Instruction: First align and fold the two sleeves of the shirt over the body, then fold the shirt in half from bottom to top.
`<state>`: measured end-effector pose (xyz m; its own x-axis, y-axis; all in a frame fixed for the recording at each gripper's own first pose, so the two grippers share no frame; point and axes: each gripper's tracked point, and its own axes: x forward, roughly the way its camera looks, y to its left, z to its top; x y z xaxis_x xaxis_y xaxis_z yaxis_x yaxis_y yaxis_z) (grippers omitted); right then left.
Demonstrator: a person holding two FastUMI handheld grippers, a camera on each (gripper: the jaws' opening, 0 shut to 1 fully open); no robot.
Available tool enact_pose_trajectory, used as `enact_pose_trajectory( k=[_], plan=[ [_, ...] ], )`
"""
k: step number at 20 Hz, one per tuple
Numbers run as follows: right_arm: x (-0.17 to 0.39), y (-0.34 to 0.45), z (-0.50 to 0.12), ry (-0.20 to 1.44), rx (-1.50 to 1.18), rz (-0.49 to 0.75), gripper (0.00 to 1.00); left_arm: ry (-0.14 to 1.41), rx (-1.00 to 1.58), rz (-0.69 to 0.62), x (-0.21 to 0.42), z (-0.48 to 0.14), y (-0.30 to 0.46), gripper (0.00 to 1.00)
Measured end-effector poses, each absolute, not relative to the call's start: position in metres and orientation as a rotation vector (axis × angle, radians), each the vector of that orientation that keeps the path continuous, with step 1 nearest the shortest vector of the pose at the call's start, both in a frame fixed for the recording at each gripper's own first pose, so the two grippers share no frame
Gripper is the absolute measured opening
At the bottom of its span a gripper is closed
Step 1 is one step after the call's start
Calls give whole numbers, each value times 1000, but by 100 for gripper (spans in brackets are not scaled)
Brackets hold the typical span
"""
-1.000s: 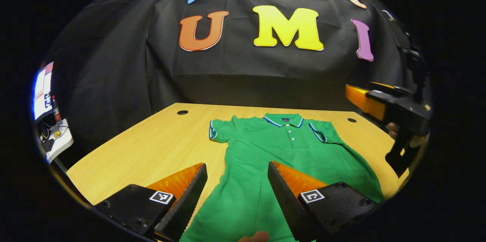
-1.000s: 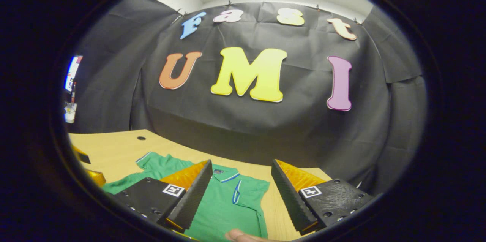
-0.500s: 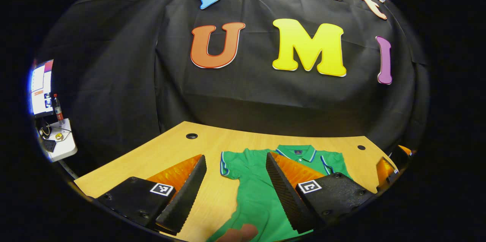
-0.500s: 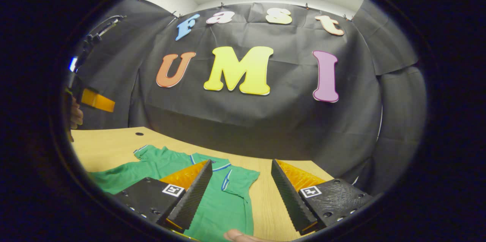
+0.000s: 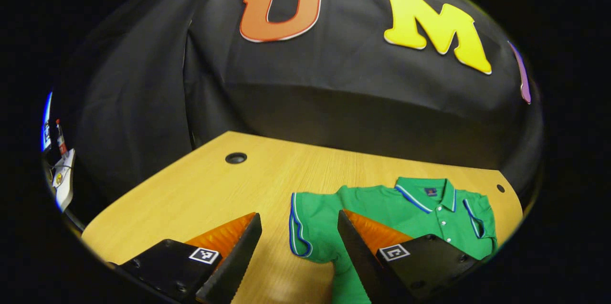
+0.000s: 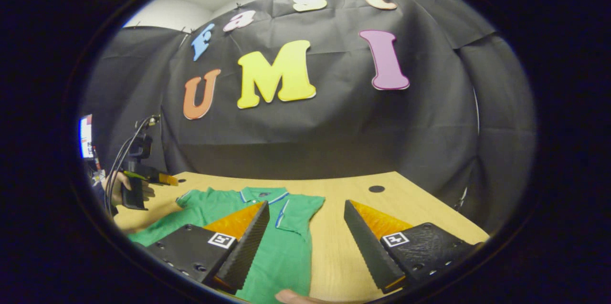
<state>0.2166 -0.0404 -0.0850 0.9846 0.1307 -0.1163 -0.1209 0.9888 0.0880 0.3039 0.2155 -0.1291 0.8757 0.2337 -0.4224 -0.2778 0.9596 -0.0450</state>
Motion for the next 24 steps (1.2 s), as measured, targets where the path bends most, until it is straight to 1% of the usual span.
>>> enact_pose_trajectory(
  k=[3, 6, 7, 8, 9, 10, 11, 12, 13, 14, 15, 16, 17, 20, 21, 22, 24],
  plan=[
    [215, -47, -76, 88, 108, 95, 95, 458, -114, 250, 323, -157, 221, 100],
    [212, -45, -76, 67, 59, 86, 95, 501, -160, 213, 334, -176, 216, 99],
    [211, -41, -75, 61, 49, 90, 95, 503, -161, 225, 335, -178, 218, 88],
    [209, -35, -75, 61, 45, 104, 95, 492, -145, 230, 341, -178, 222, 84],
    [208, -31, -76, 62, 45, 117, 95, 501, -141, 239, 341, -179, 224, 74],
    [207, -27, -77, 63, 43, 128, 95, 501, -131, 258, 342, -179, 228, 72],
    [206, -25, -77, 64, 37, 137, 95, 507, -137, 260, 343, -181, 228, 59],
    [206, -22, -78, 65, 28, 144, 95, 508, -153, 251, 344, -179, 226, 63],
    [205, -19, -80, 68, 18, 149, 95, 514, -159, 240, 348, -180, 223, 32],
    [204, -16, -81, 70, 7, 155, 95, 518, -150, 230, 347, -181, 220, 24],
    [204, -15, -81, 67, 0, 156, 95, 521, -139, 233, 349, -180, 219, 13],
    [203, -14, -80, 63, -7, 156, 99, 520, -136, 233, 350, -178, 216, 11],
    [202, -12, -80, 59, -11, 158, 95, 512, -133, 232, 350, -173, 212, 9],
    [200, -7, -82, 58, -29, 172, 96, 473, -108, 212, 355, -150, 193, 7],
    [199, -6, -82, 56, -35, 173, 92, 466, -94, 196, 356, -143, 184, 7],
    [198, -5, -80, 52, -36, 176, 95, 457, -66, 179, 358, -136, 174, 6],
    [198, -2, -80, 49, -38, 185, 96, 454, 13, 143, 364, -131, 154, 6]
  ],
)
